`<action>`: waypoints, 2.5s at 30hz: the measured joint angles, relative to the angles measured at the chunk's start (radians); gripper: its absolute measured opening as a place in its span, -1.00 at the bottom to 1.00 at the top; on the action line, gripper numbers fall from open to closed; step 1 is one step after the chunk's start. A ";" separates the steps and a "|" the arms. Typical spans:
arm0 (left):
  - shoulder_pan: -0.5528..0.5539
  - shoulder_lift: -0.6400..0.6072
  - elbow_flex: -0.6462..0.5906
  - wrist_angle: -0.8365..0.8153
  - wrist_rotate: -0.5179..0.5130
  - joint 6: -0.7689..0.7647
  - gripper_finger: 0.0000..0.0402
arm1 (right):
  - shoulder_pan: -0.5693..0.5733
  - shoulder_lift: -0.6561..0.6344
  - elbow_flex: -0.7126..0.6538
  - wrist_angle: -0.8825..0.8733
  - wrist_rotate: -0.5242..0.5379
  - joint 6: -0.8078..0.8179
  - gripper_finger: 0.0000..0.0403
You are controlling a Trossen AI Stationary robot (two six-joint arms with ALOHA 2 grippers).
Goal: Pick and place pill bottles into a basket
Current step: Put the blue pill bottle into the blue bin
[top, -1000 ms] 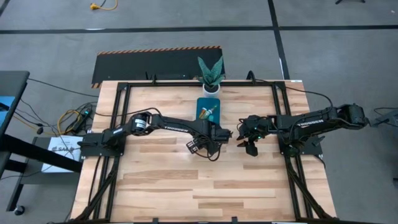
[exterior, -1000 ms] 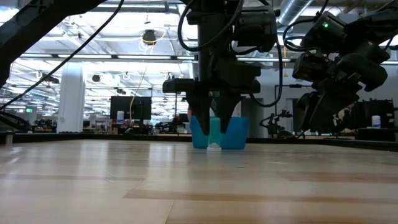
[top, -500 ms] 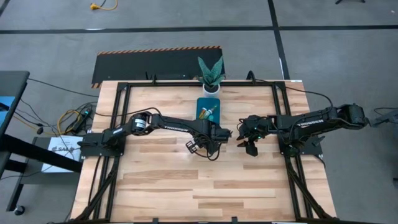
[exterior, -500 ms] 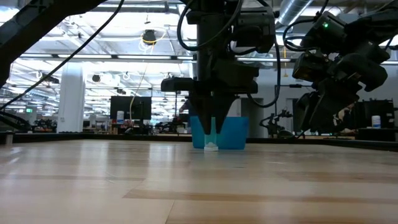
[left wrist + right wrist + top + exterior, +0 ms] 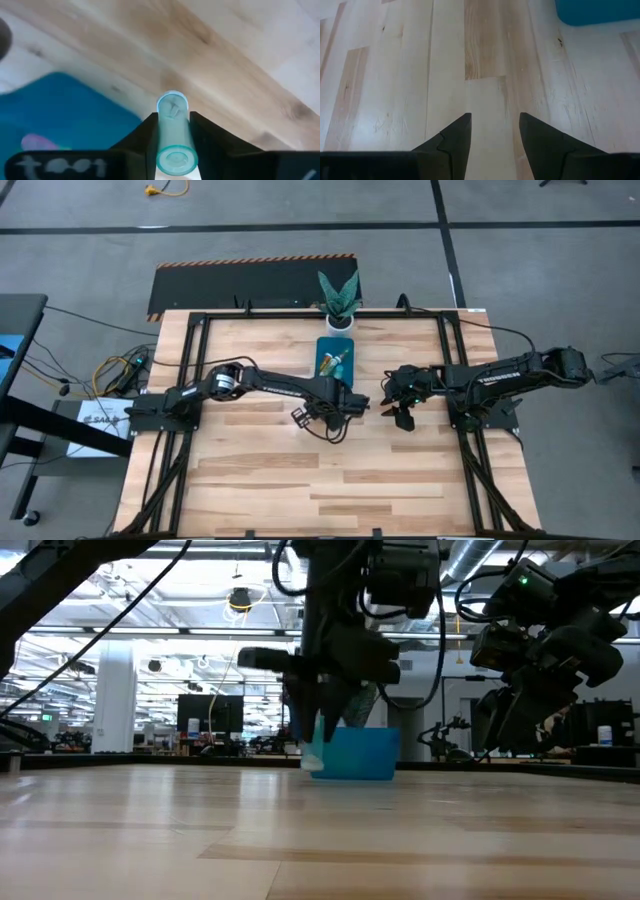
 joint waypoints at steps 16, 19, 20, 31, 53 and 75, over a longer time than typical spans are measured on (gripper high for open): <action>0.009 -0.061 0.245 -0.158 -0.189 -0.082 -0.54 | 0.000 0.000 0.000 -0.008 -0.003 0.026 -0.21; 0.033 -0.086 0.246 -0.138 -0.203 -0.079 -0.56 | 0.001 0.000 0.000 -0.015 -0.003 0.026 -0.21; 0.046 -0.089 0.246 -0.137 -0.202 -0.079 -0.57 | 0.001 0.000 0.000 -0.016 -0.003 0.026 -0.21; 0.241 -0.089 0.254 -0.048 -0.042 -0.075 -0.55 | 0.001 0.000 0.000 -0.019 -0.002 0.026 -0.21; 0.385 -0.077 0.083 0.157 0.112 -0.023 -0.55 | 0.000 0.000 0.000 -0.020 0.001 -0.010 -0.21; 0.387 -0.079 -0.007 0.258 0.106 -0.001 -0.55 | 0.000 0.000 0.000 -0.020 0.000 -0.009 -0.21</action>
